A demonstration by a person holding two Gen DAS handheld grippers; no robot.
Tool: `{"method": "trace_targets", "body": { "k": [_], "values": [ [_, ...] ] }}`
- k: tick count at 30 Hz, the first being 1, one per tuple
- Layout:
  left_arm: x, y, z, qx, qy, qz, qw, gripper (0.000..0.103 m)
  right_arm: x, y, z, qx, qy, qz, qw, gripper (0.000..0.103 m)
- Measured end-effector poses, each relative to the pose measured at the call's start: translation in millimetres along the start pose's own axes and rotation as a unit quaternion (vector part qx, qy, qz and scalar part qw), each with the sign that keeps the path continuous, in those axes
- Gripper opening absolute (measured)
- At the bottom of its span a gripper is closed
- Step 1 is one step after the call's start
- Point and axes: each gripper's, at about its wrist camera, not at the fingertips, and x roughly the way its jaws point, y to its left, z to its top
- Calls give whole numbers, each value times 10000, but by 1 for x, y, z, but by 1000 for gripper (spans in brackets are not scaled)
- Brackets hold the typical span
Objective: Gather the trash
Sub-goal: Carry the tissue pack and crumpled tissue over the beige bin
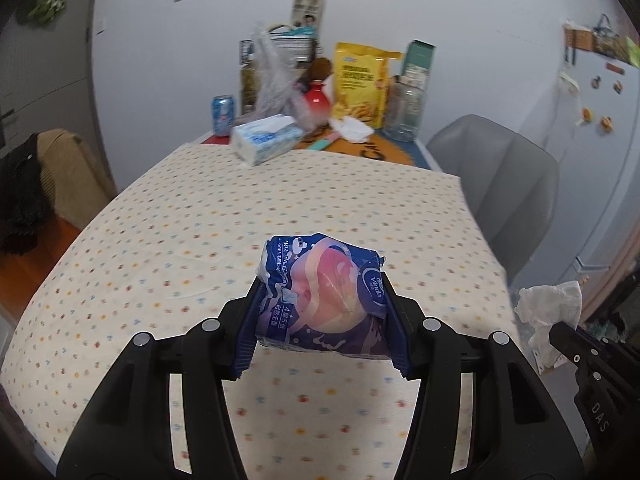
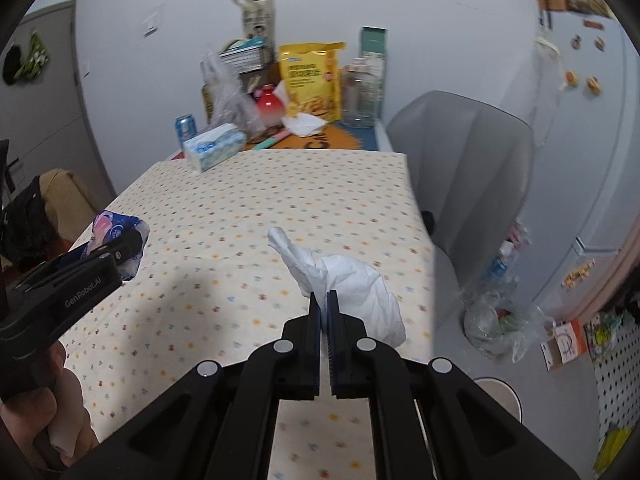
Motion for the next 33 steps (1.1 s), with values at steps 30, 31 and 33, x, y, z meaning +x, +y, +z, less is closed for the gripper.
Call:
{"method": "trace_targets", "body": {
  "k": [30, 31, 33],
  "values": [
    [22, -277, -50, 1916, 451, -1205, 9730, 54, -30, -238, -73, 1802, 40, -1001, 9785, 4],
    [23, -284, -54, 1971, 476, -1230, 9715, 54, -29, -245, -76, 1860, 51, -1031, 9771, 4],
    [26, -302, -63, 2121, 533, -1288, 9672, 54, -28, -261, -84, 1993, 83, -1089, 9738, 4]
  ]
}}
